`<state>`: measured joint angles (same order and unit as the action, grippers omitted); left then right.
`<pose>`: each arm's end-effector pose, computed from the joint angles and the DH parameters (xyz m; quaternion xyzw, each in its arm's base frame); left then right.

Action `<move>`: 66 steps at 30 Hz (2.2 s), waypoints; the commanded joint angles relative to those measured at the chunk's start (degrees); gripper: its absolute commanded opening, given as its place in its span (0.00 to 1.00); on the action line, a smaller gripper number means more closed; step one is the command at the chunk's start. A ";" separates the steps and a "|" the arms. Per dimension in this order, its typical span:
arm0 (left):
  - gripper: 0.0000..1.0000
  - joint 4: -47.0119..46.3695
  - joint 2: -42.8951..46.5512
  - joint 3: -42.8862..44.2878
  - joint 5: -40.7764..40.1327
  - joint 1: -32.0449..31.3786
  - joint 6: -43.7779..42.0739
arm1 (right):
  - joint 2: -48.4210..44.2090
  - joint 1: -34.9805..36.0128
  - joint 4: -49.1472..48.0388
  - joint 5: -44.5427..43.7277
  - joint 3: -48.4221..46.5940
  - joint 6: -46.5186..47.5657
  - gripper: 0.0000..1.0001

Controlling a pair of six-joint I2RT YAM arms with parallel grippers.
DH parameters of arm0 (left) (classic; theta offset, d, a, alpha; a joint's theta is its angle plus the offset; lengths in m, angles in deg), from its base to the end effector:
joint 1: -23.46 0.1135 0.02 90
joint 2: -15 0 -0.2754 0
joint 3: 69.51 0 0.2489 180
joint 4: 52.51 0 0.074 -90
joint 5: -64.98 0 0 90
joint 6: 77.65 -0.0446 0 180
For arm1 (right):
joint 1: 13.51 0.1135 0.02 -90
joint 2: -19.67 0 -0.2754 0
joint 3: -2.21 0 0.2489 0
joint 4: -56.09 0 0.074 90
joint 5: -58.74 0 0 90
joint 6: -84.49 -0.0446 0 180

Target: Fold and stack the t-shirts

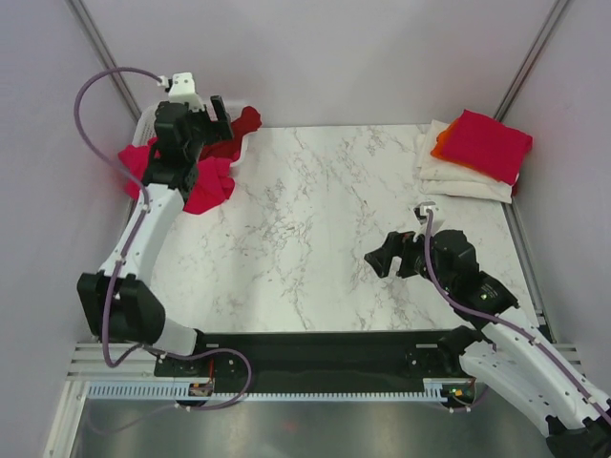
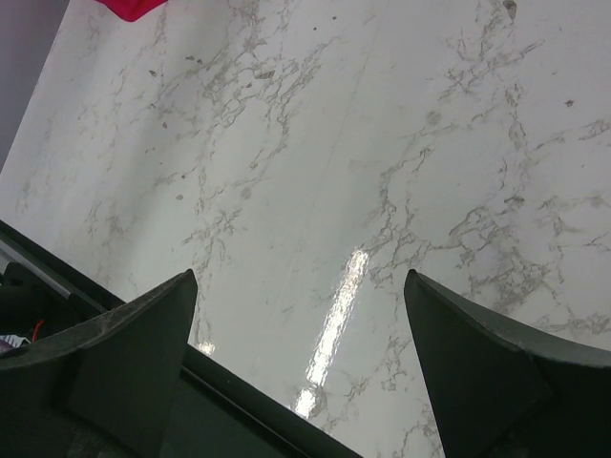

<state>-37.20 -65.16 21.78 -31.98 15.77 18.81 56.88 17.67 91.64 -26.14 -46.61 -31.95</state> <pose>0.3328 -0.0395 0.4243 -0.0335 0.7315 -0.0396 0.6799 0.1286 0.0825 0.2821 -0.0590 0.8358 0.2952 0.4591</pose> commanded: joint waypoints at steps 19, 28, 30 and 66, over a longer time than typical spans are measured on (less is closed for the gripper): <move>0.94 34.75 -59.66 63.72 4.24 -0.05 8.75 | -1.80 0.11 8.80 -3.28 -7.67 -0.11 0.98; 0.89 35.11 -64.06 66.27 2.57 -0.05 7.43 | -0.12 0.11 8.02 -3.19 -6.96 -0.19 0.98; 0.85 35.11 -65.29 67.94 2.57 -0.05 7.78 | 0.14 0.11 7.93 -3.28 -6.79 -0.20 0.98; 0.02 29.51 -52.74 86.57 3.70 0.56 13.04 | 4.19 0.11 5.29 -3.28 -5.56 -0.11 0.98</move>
<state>0.11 -129.86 101.88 -31.15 16.45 28.16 61.10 17.67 99.21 -29.15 -52.01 -32.26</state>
